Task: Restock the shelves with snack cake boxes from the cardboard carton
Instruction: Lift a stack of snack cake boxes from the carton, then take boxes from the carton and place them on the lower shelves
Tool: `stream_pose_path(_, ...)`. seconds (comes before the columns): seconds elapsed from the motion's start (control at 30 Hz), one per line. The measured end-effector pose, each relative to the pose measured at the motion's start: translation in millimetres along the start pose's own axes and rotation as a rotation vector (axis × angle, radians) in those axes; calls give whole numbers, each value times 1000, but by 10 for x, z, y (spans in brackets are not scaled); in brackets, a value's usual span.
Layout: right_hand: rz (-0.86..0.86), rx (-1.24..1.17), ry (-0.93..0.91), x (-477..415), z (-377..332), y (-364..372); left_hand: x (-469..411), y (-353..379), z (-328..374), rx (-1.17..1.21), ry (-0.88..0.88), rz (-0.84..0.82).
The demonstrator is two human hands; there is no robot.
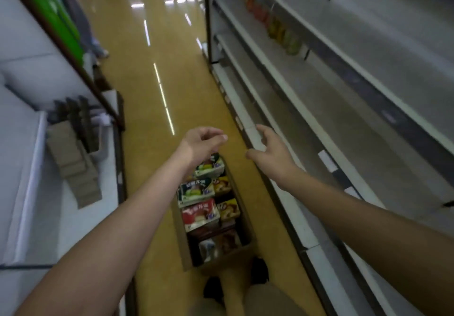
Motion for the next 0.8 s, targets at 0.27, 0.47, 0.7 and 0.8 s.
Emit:
stream_pose_path(0.27, -323, -4, 169, -329, 630, 699, 376, -43, -1088, 2, -262, 173)
stream_pose_path(0.47, -481, -22, 355, -508, 1142, 1080, 657, 40, -1898, 6, -499, 260)
stream_pose_path(0.7, -570, -12, 548, -879, 1970, 1759, 806, 9, -2826, -3, -689, 322)
stream_pose_path(0.8, -579, 4, 605, -1044, 2315, 2064, 743, 0, -3256, 5, -729, 330)
Point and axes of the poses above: each hand's wrist, its own x-axis away from the middle knuckle, its own y-axis out of the palm, z = x × y, the point moved 8 cm from there along -x, towards the middle knuckle, and after that the axes turned 10 degrees about y, right-handed, at the moved point
